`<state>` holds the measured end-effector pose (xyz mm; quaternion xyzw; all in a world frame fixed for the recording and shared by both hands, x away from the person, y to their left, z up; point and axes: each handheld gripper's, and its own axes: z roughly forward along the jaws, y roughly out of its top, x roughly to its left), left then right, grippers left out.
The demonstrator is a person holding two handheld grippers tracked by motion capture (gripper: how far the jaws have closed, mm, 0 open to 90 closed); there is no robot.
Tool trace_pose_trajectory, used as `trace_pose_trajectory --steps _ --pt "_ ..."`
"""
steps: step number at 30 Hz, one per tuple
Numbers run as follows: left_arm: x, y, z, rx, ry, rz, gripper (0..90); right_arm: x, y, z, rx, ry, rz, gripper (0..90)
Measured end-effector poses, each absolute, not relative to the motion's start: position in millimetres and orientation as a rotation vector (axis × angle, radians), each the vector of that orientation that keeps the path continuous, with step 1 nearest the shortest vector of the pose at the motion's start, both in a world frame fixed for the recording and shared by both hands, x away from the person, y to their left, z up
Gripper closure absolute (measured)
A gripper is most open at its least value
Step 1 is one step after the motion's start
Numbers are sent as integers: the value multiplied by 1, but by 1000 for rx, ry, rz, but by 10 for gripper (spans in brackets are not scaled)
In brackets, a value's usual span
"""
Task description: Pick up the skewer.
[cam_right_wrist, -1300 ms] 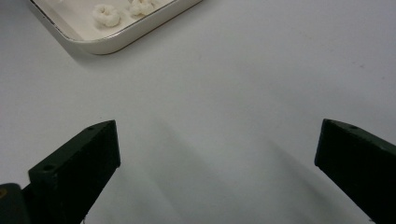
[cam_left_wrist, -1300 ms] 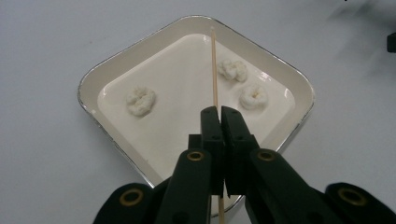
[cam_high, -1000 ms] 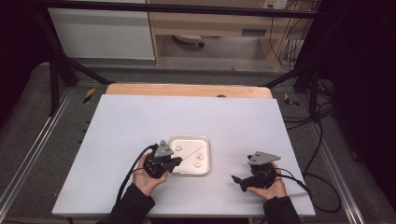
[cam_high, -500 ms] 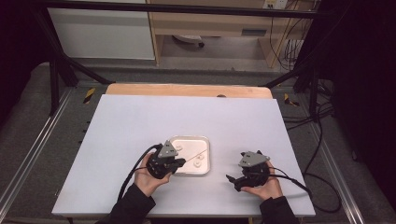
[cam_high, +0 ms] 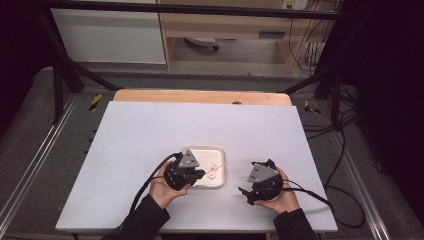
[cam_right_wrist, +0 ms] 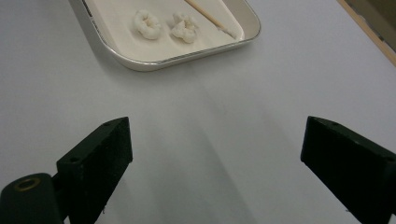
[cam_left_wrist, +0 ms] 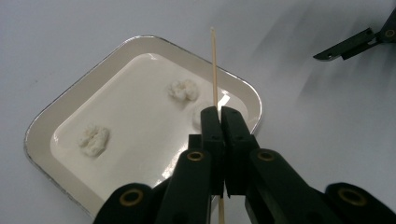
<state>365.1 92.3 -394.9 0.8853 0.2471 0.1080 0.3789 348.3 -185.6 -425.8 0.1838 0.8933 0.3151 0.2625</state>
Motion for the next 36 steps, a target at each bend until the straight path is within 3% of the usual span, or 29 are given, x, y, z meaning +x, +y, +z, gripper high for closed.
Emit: trace_pose_trajectory --steps 15,36 --pt "363 56 -391 2319 541 258 885 344 -178 -422 313 2392 785 237" --pt "359 25 -393 2373 454 211 885 343 -173 -428 -62 2388 611 568"
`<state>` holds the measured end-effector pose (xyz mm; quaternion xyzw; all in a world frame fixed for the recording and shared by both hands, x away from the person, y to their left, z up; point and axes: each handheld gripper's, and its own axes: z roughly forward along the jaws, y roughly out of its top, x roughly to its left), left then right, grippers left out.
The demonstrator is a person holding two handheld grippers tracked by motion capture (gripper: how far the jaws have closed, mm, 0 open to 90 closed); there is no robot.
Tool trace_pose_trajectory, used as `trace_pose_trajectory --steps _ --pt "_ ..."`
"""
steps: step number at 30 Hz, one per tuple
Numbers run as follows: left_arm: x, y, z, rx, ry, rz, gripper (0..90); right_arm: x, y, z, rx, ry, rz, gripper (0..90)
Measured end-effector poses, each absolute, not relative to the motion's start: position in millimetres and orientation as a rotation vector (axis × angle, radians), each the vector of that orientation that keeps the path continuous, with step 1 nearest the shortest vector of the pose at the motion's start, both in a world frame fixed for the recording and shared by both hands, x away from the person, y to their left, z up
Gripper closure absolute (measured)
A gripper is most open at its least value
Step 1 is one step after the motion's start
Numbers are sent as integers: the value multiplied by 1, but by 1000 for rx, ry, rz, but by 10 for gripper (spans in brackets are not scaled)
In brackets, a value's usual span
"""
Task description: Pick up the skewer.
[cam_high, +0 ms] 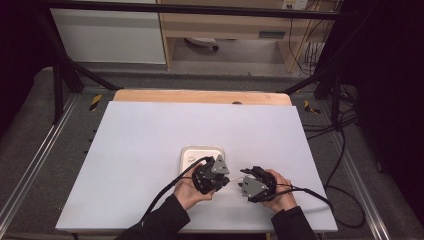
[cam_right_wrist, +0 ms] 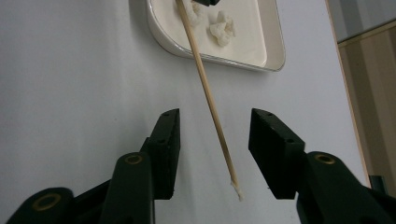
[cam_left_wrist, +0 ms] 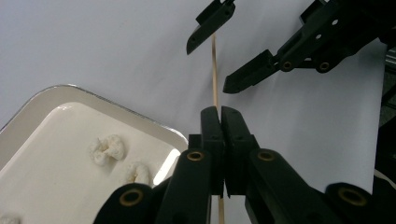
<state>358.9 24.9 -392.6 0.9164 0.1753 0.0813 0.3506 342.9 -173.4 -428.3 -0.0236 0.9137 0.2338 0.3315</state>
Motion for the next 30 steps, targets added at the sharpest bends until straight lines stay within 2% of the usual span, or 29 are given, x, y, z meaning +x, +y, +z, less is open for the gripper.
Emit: trace_pose_trajectory --steps 1,16,21,30 --pt "359 24 -393 2372 452 207 885 343 -174 -429 -93 2385 595 608" --pt "357 23 -394 2374 431 181 885 342 -169 -429 -242 2394 526 809" --pt "357 23 -395 2378 427 176 886 341 -170 -428 -258 2391 519 857" --pt "359 24 -394 2385 426 166 884 339 -170 -428 -317 2375 487 884"
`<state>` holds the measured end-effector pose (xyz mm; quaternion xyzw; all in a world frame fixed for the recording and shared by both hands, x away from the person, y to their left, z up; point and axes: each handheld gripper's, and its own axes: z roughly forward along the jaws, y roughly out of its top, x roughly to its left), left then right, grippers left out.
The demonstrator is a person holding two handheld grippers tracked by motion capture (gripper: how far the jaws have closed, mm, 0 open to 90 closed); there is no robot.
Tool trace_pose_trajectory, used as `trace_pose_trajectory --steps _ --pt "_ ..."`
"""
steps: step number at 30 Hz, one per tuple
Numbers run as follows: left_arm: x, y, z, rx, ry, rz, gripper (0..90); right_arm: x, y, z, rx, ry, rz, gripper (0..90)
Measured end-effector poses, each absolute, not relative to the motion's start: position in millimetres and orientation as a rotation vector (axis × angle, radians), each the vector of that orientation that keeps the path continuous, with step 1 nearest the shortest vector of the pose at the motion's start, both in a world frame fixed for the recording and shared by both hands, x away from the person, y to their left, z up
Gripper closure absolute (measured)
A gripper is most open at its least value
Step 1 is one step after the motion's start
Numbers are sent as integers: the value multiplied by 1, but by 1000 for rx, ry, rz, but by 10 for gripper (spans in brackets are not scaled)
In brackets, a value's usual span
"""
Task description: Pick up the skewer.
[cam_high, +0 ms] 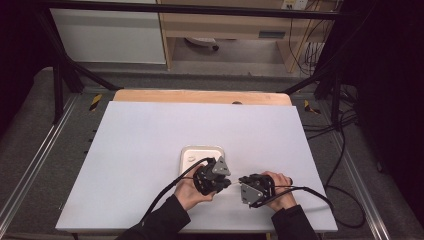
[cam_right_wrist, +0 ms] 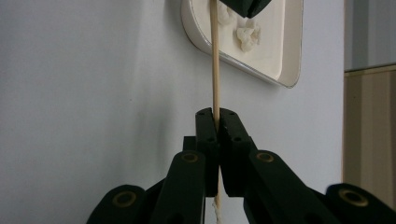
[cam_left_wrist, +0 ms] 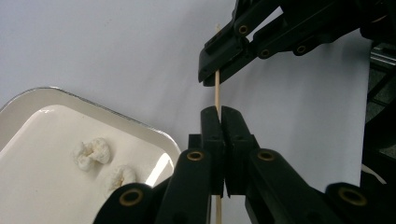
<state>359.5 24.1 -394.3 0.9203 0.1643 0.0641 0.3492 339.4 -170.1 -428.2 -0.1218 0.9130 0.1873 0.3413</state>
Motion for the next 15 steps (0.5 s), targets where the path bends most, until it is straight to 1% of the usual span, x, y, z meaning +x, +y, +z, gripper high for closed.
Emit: trace_pose_trajectory --steps 5,8,10,13,15 --pt "362 25 -394 2394 435 157 873 338 -169 -428 -334 2368 472 888" --pt "363 27 -393 2418 437 178 802 338 -168 -427 -344 2368 436 888" --pt "364 28 -393 2441 439 176 770 338 -168 -428 -350 2367 414 888" --pt "365 27 -393 2486 445 160 742 339 -166 -428 -365 2368 389 888" --pt "366 26 -393 2525 450 154 740 338 -165 -428 -366 2371 379 888"
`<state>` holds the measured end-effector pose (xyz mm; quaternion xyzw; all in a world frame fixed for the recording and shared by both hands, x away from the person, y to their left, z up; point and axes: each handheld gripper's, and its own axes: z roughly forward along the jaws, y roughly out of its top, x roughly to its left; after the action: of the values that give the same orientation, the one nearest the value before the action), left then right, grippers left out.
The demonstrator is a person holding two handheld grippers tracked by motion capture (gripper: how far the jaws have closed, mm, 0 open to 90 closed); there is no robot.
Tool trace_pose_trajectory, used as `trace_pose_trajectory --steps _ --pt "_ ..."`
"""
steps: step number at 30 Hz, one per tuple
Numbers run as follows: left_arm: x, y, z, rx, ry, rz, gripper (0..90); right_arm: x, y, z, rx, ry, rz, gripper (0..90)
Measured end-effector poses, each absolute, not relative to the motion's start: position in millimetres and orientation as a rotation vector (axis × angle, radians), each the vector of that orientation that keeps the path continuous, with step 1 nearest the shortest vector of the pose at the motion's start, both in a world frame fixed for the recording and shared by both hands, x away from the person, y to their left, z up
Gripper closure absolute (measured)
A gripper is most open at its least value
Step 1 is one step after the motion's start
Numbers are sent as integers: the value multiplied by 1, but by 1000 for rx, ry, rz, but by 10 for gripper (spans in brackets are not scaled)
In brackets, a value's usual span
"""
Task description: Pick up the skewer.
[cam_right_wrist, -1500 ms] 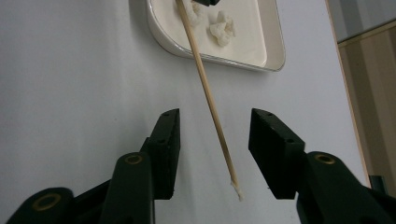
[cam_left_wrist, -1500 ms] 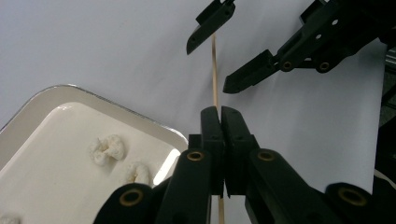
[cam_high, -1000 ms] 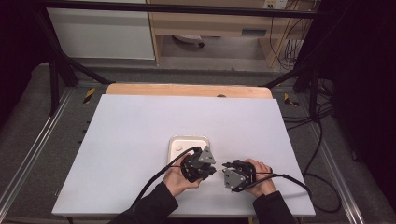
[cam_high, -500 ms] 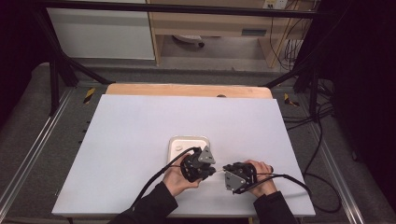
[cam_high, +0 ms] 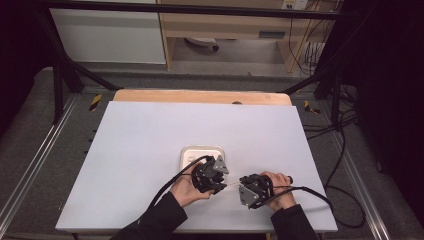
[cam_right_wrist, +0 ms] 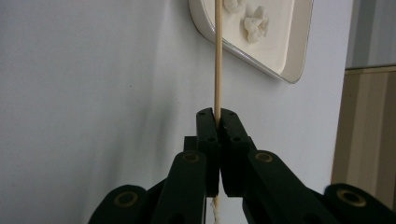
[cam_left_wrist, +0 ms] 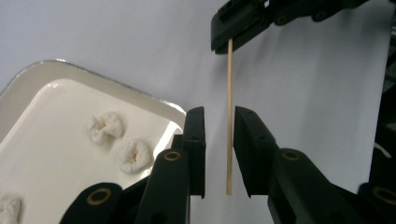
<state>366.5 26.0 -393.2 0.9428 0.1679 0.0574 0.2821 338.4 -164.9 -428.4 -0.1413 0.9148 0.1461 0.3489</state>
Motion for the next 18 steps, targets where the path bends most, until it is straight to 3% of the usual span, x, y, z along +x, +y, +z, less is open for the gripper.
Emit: trace_pose_trajectory --steps 12,18 --pt "368 16 -399 2677 420 103 869 338 -161 -427 -413 2362 331 888" --pt "365 13 -403 2698 409 121 878 337 -160 -427 -419 2357 323 887"
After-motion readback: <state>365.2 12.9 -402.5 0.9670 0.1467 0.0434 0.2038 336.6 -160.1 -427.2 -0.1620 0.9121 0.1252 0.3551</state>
